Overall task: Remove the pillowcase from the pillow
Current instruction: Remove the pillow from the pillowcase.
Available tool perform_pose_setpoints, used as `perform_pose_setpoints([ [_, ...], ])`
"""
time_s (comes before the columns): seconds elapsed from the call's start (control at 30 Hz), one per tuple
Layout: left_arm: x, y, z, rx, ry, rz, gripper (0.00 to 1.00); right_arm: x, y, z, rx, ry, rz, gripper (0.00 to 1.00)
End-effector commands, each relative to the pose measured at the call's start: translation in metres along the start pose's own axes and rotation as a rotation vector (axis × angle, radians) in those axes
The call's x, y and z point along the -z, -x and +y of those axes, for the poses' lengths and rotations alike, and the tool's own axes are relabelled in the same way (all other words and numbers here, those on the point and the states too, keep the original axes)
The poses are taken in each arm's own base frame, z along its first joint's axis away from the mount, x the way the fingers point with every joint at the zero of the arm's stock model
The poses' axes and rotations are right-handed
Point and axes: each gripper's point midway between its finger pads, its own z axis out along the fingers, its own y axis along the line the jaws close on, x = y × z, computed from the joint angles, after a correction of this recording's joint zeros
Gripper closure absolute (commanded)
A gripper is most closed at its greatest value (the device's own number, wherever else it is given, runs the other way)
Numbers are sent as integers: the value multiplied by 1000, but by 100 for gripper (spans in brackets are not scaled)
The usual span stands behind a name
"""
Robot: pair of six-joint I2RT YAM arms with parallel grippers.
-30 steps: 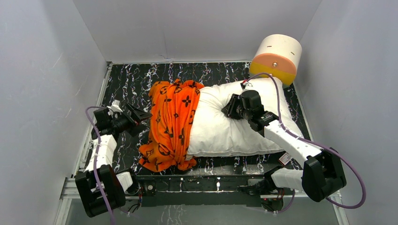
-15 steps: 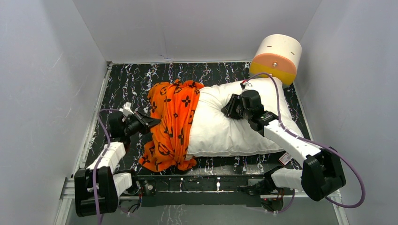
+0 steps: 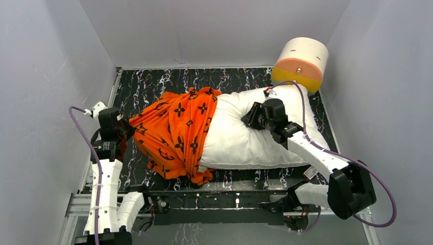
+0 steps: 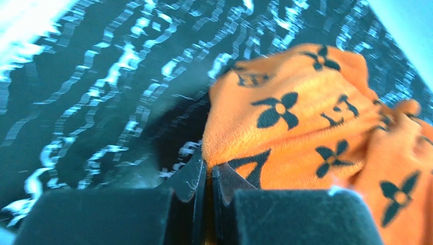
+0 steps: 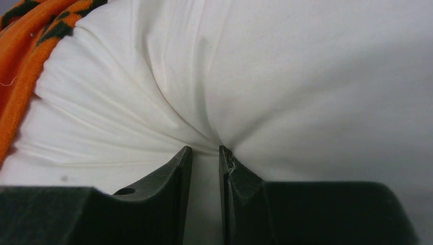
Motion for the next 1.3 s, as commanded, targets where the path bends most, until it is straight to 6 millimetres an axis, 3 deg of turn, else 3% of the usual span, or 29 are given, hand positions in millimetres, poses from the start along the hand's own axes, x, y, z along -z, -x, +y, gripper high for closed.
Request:
perform_pose_setpoints([
  [0.0, 52, 86, 89, -95, 529, -357, 100, 27, -90, -124, 5, -448, 301, 65],
  [0.1, 78, 117, 97, -103, 625, -476, 100, 28, -87, -125, -2, -449, 294, 65],
  [0.2, 83, 133, 92, -141, 627, -510, 100, 28, -84, -124, -8, -440, 288, 65],
  [0.47, 46, 105, 84, -238, 540, -368, 100, 27, -83, -117, -12, -409, 292, 65],
  [0.53, 47, 110, 87, -261, 584, -361, 100, 27, -82, -117, -8, -410, 289, 65],
  [0.77, 89, 186, 62, -252, 569, -516, 100, 28, -83, -120, -6, -423, 294, 65],
  [0.87, 106, 203, 57, -305, 575, -550, 100, 27, -86, -121, -13, -425, 296, 65],
  [1.03, 106, 199, 56, -363, 557, -544, 100, 23, -86, -119, -21, -414, 304, 65],
  [1.27, 110, 202, 69, -478, 711, -568, 100, 25, -80, -120, -9, -427, 289, 65],
])
